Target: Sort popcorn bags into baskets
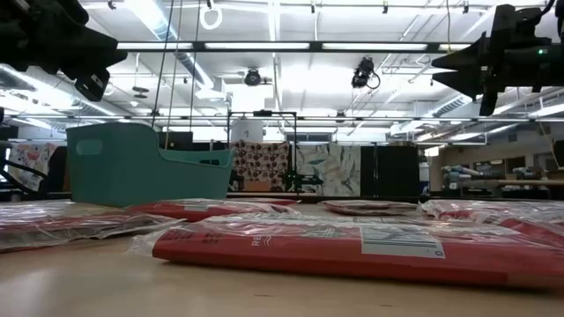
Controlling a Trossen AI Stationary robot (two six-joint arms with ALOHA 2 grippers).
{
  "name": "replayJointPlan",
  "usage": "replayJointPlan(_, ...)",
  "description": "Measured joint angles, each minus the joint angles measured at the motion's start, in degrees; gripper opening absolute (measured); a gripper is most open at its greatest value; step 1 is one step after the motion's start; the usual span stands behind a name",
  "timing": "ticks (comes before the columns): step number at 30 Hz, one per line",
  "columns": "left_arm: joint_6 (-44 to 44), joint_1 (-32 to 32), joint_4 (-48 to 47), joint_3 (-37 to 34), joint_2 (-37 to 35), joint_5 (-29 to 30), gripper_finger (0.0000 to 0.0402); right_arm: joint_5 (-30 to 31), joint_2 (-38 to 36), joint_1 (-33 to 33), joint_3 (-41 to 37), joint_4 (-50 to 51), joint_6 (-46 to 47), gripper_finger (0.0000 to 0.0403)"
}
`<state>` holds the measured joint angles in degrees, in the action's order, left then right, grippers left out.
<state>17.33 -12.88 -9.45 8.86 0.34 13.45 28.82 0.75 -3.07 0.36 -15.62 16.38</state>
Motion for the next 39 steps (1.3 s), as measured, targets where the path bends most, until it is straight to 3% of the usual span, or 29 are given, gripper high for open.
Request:
replayJointPlan(27, -0.1, 0.0, 0.1, 0.0, 0.0, 0.0, 0.0085, 0.0, 0.0, 0.0, 0.0, 0.0, 0.0, 0.0149)
replayJointPlan(33, -5.6, 0.1, 10.1, 0.0, 0.0, 1.4, 0.0085, 0.0, 0.0, 0.0, 0.0, 0.0, 0.0, 0.0149)
replayJointPlan(39, -6.6, 0.1, 11.4, 0.0, 0.0, 1.4, 0.0085, 0.0, 0.0, 0.0, 0.0, 0.0, 0.0, 0.0149)
